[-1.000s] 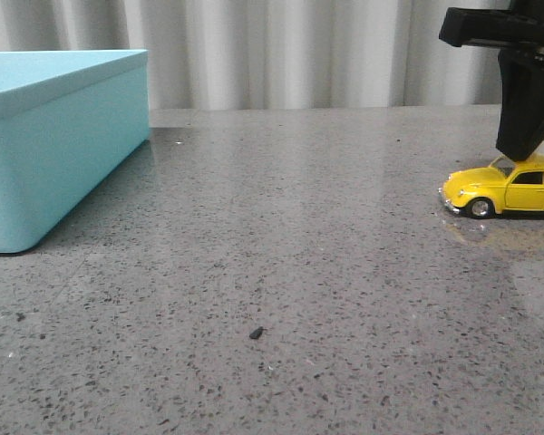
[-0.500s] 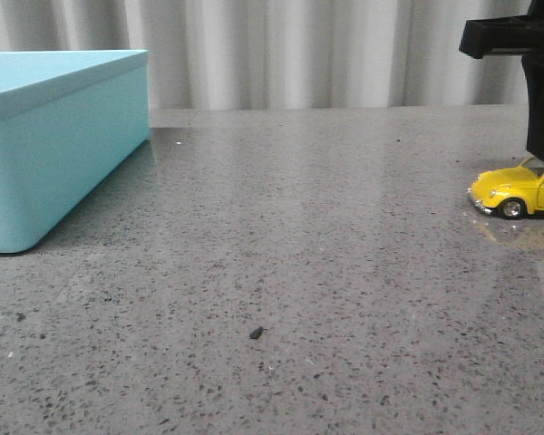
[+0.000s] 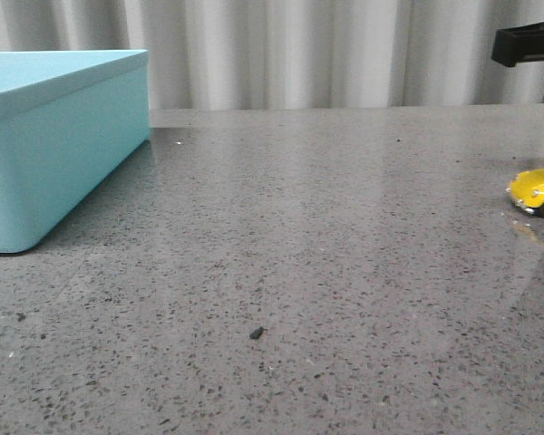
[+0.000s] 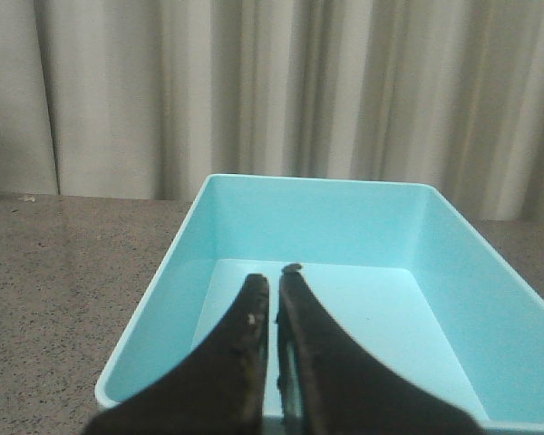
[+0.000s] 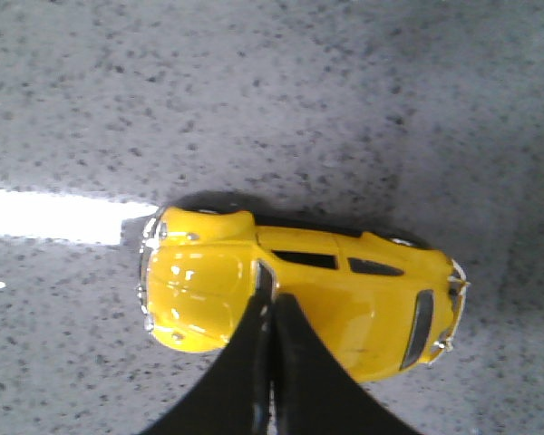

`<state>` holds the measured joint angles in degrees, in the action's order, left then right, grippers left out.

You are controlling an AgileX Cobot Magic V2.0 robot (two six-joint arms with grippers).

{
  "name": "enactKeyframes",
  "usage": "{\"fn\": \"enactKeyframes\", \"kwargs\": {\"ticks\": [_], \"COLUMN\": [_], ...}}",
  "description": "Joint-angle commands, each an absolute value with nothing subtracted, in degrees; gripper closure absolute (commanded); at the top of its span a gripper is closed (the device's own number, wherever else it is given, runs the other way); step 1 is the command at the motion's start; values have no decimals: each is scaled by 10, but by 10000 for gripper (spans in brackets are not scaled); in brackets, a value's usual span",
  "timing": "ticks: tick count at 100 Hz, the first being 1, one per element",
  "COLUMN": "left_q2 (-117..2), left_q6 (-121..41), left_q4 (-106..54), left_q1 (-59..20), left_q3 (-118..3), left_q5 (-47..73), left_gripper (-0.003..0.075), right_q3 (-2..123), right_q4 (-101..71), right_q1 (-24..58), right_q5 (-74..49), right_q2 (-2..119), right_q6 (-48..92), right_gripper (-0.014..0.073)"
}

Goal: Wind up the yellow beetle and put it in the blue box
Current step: 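Push the yellow car with the right gripper toward the blue box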

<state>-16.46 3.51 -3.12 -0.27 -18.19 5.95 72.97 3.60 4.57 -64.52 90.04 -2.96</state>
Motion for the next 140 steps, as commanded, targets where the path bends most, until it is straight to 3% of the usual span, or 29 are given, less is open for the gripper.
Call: {"fn": "enactKeyframes", "kwargs": {"ticks": [1, 44, 61, 85, 140], "left_q2": [-175, -175, -175, -175, -175], "left_q6": [38, 37, 37, 36, 24], "left_q4": [-35, -35, -35, -35, -32], "left_q1": [-6, -6, -6, -6, -10], "left_q3": [-203, -203, -203, -203, -235], "left_q5": [13, 3, 3, 5, 54], "left_gripper": [741, 741, 741, 741, 741], "right_q3": [711, 695, 718, 779, 789], "right_q4": [70, 122, 104, 42, -7], "right_q1": [34, 29, 47, 54, 54], "right_q5": [-632, -612, -564, -598, -590], "right_q2": [891, 889, 836, 747, 736], "right_q6": [-42, -74, -74, -48, -27], "right_gripper": [653, 653, 653, 655, 655]}}
